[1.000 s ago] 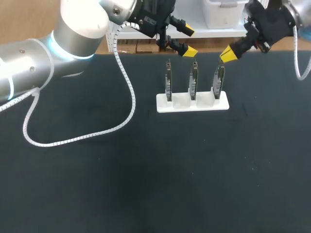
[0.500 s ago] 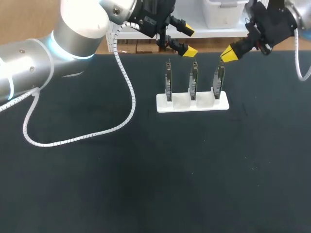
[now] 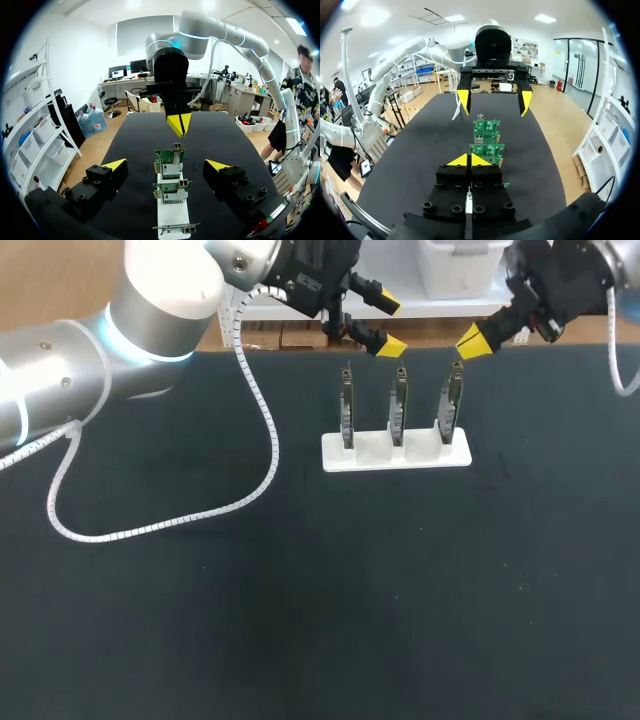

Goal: Pick up the optical module with the left hand, and insert it into the network port with the right hand.

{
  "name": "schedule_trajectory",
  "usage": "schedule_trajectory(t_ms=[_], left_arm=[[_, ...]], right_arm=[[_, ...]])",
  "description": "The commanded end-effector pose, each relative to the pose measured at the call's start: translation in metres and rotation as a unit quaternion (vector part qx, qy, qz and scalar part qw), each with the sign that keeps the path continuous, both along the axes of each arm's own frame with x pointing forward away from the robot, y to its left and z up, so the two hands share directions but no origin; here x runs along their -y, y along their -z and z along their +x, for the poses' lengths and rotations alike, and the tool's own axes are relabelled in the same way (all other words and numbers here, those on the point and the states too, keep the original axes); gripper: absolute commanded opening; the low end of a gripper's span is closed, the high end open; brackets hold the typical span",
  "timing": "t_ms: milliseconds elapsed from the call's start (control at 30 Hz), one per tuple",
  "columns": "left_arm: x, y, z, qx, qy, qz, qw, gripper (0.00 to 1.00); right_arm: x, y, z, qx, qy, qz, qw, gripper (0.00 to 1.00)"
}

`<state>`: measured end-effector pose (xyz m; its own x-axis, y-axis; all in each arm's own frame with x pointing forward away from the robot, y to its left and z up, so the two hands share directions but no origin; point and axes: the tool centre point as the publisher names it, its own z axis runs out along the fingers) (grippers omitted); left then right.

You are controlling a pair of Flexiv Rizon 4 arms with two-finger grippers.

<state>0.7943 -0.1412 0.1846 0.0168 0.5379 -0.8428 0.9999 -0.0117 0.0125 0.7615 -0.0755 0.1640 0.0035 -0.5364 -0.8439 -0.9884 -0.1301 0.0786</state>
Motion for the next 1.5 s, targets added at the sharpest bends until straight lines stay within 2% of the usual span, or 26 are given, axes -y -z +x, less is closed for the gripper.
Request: schedule_trajectory(t_ms=[33, 167, 1167, 1333, 1367, 1400, 1433, 1500], left_arm=[[0.001, 0.000, -0.001, 0.000, -0.002, 0.002, 1.000, 1.00], [0.001, 0.000, -0.001, 0.000, -0.002, 0.002, 1.000, 1.00], [0.001, 0.000, -0.001, 0.000, -0.002, 0.002, 1.000, 1.00], [0.001, 0.000, -0.001, 0.000, -0.002, 0.002, 1.000, 1.00], [0.001, 0.000, -0.001, 0.000, -0.002, 0.002, 1.000, 1.00], [0.001, 0.000, -0.001, 0.000, -0.002, 0.002, 1.000, 1.00], [0.001, 0.000, -0.001, 0.000, -0.002, 0.002, 1.000, 1.00], [0.001, 0.000, -0.001, 0.000, -0.002, 0.002, 1.000, 1.00]], right_arm=[[-0.003, 0.007, 0.002, -0.007, -0.005, 0.006, 1.000, 0.00], [-0.001, 0.012, 0.003, -0.012, -0.002, 0.021, 1.000, 0.00], [-0.002, 0.033, -0.003, -0.037, 0.002, 0.017, 0.999, 0.00], [-0.001, 0.014, -0.002, -0.007, -0.005, 0.022, 1.000, 0.00], [0.000, 0.010, -0.002, -0.003, -0.008, 0.018, 1.000, 0.20], [0.001, 0.007, -0.002, -0.003, -0.007, 0.017, 1.000, 0.56], [0.002, 0.004, -0.002, -0.003, -0.006, 0.017, 1.000, 1.00], [0.005, 0.001, -0.002, -0.002, -0.009, 0.007, 1.000, 1.00]])
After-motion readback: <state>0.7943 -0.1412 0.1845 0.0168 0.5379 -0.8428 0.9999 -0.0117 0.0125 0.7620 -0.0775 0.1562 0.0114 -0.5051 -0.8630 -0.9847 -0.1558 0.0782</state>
